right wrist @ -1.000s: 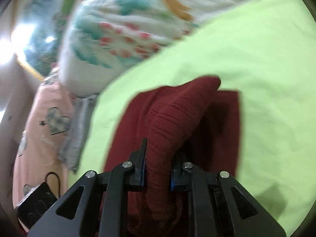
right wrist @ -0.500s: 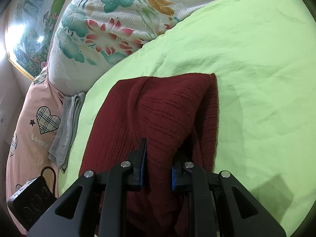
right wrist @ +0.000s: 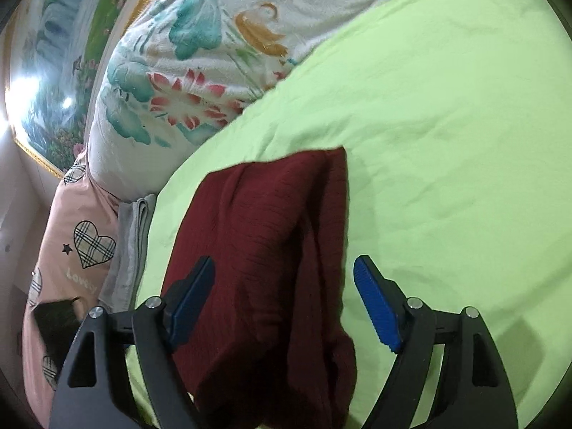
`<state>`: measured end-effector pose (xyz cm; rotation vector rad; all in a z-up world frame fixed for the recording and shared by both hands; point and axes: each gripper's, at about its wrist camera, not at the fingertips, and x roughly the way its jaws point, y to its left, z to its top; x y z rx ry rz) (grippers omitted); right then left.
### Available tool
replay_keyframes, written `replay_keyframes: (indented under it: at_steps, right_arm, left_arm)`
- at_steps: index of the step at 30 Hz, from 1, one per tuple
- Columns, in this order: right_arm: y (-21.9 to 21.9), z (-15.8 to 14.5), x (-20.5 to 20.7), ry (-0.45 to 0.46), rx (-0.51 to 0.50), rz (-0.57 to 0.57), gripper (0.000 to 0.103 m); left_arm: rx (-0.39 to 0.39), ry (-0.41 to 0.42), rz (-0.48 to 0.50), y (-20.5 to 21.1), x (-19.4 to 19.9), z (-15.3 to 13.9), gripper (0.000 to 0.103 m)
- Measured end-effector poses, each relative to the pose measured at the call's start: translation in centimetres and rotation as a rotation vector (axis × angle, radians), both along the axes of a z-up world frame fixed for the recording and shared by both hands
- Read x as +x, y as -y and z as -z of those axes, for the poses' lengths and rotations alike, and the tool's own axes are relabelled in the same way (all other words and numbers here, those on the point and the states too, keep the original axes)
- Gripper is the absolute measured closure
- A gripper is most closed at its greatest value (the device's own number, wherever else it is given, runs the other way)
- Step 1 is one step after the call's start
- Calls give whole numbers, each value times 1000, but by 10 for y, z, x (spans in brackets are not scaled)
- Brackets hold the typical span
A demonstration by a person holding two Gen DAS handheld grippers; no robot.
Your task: Fold large clothes
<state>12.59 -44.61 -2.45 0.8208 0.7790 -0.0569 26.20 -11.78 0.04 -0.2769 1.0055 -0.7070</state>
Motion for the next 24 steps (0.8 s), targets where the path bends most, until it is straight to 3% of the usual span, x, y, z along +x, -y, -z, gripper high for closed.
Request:
replay_keyframes:
  at_steps: [5,8,10,14,17,20,24]
  right_arm:
    - [0,11,4,-19,46,-20,23]
    - [-1,16,9,-31,66,-35,22]
    - [-2,17,12,-29,75,-51,22]
    - [-3,22,19,-40,92,-69,22]
    - [-8,22,26,-52,71,-97,23]
    - [-17,28,32,-71,86,-131,53]
    - [-28,15,27,-39,57,-116,66]
  left_arm:
    - [-113,-243,19,-4,53,54,15]
    - [-166,-311,53,6,66,74,15]
    - [-145,-291,83,23,66,76,17]
    - [12,-199,149,65,61,68,19]
    - [73,-146,159,77,53,61,24]
    - [108,-93,145,79,45,52,35]
    - [146,22,120,71,21,34,49]
